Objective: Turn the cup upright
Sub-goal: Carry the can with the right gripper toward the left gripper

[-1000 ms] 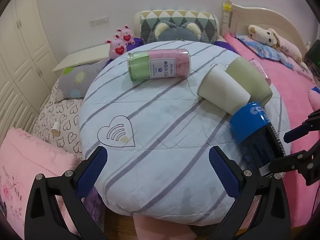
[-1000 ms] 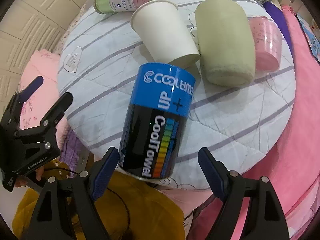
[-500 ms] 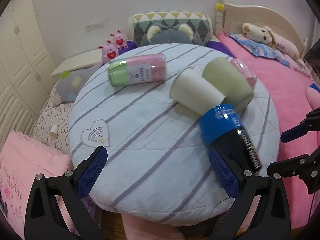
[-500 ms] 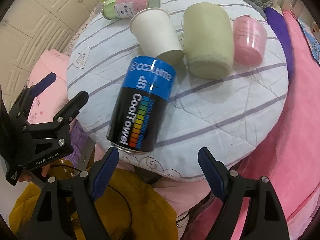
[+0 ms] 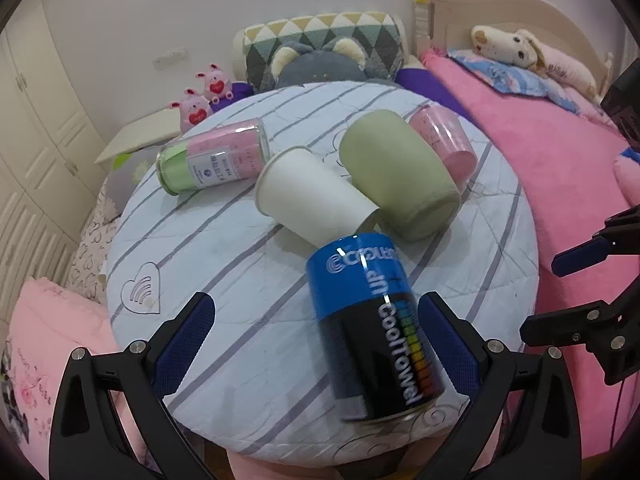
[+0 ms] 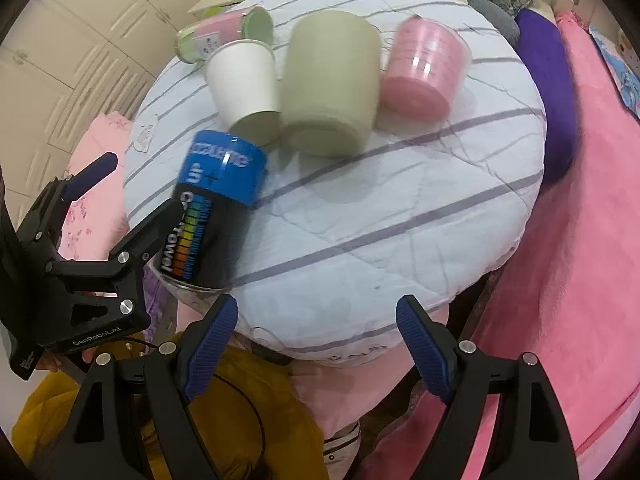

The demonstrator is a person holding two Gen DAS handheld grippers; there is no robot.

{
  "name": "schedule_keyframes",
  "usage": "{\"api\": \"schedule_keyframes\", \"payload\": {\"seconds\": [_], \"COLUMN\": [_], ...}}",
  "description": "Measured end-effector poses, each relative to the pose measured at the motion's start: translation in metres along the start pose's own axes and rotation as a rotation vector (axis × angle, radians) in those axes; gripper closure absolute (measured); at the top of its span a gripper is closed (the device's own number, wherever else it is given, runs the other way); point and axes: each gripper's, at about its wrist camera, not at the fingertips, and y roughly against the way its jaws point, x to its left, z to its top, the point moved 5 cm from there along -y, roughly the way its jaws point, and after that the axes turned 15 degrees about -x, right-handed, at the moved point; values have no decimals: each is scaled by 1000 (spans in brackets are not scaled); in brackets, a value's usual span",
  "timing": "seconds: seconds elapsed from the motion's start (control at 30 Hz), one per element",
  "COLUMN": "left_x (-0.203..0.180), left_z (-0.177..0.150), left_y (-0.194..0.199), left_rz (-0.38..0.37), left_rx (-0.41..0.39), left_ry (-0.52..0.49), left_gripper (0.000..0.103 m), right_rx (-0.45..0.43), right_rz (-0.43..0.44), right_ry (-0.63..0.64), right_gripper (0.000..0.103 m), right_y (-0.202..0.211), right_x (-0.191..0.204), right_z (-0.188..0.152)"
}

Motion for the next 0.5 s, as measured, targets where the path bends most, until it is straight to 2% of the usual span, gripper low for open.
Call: {"api": "schedule_keyframes", "payload": {"seconds": [0.27, 0.5], "left_x": [-9, -13], "left_z": [1, -5], "left_y": [-25, -47], "left_rz": [23, 48], "left_rx": [69, 129], "left_ry": [69, 112], "left_gripper": [0, 0], "right_rx": [25, 26], "right_rz": [13, 58], "right_ry": [18, 48], "right_gripper": [20, 20], "right_y": [-13, -29], "right_x": [-25, -26], "right_z": [5, 12]}}
